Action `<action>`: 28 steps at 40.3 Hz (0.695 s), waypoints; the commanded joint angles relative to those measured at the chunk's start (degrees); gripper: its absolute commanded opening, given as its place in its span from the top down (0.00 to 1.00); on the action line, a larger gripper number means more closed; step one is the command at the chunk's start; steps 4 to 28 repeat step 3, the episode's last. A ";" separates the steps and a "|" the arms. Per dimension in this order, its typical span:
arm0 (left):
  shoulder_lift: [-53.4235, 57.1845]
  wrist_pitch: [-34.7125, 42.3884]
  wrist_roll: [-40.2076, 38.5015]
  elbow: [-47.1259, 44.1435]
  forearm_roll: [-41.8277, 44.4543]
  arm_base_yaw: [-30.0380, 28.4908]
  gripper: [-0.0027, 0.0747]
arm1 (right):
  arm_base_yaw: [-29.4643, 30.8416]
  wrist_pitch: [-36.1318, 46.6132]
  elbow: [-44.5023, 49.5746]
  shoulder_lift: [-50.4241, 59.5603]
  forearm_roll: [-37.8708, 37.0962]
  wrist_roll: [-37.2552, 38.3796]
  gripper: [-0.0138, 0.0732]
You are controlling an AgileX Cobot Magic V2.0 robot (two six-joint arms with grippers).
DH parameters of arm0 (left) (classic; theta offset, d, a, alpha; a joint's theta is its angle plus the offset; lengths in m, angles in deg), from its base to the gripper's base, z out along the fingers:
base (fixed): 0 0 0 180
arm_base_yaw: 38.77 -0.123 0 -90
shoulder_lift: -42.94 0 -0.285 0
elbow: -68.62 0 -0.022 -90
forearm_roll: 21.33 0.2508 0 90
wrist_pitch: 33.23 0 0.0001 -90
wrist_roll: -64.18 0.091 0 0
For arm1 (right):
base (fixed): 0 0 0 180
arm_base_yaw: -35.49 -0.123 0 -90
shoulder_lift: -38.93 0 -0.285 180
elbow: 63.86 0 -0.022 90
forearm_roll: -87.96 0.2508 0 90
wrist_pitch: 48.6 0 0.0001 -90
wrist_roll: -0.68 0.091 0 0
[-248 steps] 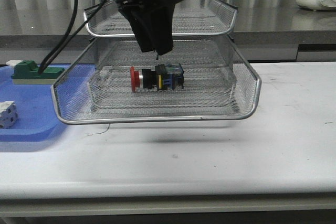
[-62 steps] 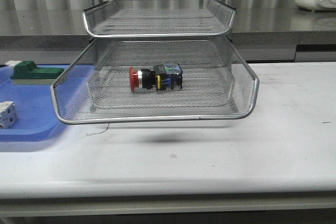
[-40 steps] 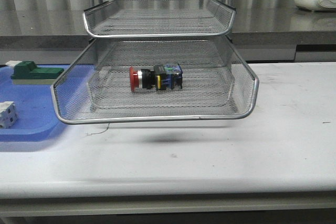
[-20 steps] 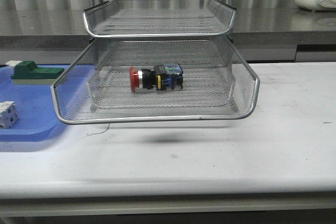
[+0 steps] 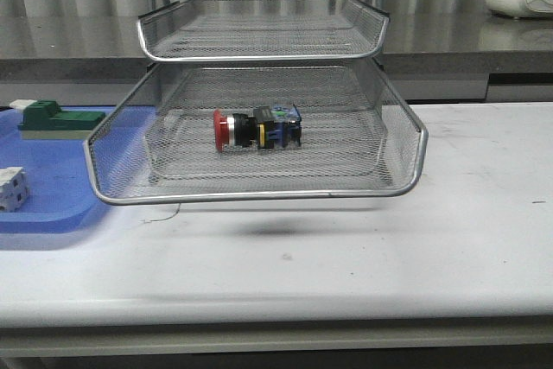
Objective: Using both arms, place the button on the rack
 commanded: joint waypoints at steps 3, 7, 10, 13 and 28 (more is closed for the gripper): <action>1.26 4.92 -0.57 -0.48 -0.36 -0.08 0.99 | 0.14 4.03 -0.33 0.96 -0.32 -0.19 0.91; 1.26 4.92 -0.57 -0.48 -0.36 -0.08 0.99 | 0.14 4.03 -0.33 0.96 -0.32 -0.19 0.91; 1.26 4.92 -0.57 -0.48 -0.36 -0.08 0.99 | 0.14 4.03 -0.33 0.96 -0.32 -0.19 0.91; 1.26 4.92 -0.57 -0.48 -0.36 -0.08 0.99 | 0.14 4.03 -0.33 0.96 -0.32 -0.19 0.91; 1.26 4.92 -0.57 -0.48 -0.36 -0.08 0.99 | 0.14 4.03 -0.33 0.96 -0.32 -0.19 0.91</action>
